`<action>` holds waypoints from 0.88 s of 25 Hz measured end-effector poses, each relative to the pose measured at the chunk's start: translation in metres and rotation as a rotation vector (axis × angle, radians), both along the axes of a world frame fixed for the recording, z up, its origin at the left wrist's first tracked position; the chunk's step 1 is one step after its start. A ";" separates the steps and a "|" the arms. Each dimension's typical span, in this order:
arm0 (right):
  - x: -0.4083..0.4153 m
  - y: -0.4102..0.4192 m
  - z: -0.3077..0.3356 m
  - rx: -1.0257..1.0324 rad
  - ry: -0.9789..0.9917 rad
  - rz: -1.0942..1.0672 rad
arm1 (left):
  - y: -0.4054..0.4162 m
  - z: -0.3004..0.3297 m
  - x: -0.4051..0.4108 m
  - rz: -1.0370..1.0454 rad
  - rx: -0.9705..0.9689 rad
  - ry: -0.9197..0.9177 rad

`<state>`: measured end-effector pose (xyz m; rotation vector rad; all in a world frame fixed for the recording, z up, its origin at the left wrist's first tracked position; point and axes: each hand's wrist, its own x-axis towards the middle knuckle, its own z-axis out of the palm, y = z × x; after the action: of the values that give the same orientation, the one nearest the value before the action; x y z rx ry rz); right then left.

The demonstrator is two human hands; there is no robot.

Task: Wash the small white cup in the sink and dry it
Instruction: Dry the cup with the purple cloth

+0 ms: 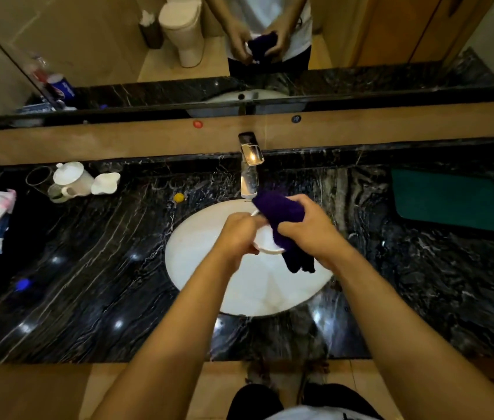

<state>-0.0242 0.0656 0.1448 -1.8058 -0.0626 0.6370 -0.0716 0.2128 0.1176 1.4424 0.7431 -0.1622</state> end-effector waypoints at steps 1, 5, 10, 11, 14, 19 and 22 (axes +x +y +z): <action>0.000 0.000 0.001 0.022 -0.009 -0.001 | -0.002 -0.002 0.001 0.042 -0.052 -0.033; -0.028 0.037 -0.013 0.191 0.021 -0.405 | -0.043 -0.005 0.016 0.626 -0.207 -0.146; -0.009 0.025 -0.017 0.150 0.002 -0.324 | -0.037 -0.014 0.005 0.410 0.010 -0.098; -0.004 0.021 -0.014 0.117 -0.025 -0.277 | -0.035 -0.014 0.002 0.338 0.057 -0.104; 0.003 0.013 -0.005 0.119 -0.024 -0.145 | -0.027 -0.001 0.000 0.221 0.032 -0.158; 0.005 0.011 -0.001 0.057 -0.047 -0.116 | -0.022 -0.003 0.005 0.171 -0.039 -0.092; -0.025 0.032 -0.015 0.124 -0.039 -0.284 | -0.038 -0.010 0.014 0.539 -0.128 -0.100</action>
<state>-0.0488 0.0979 0.1298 -1.6680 0.1242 0.3879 -0.0572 0.1749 0.1074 1.0780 0.9924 0.2711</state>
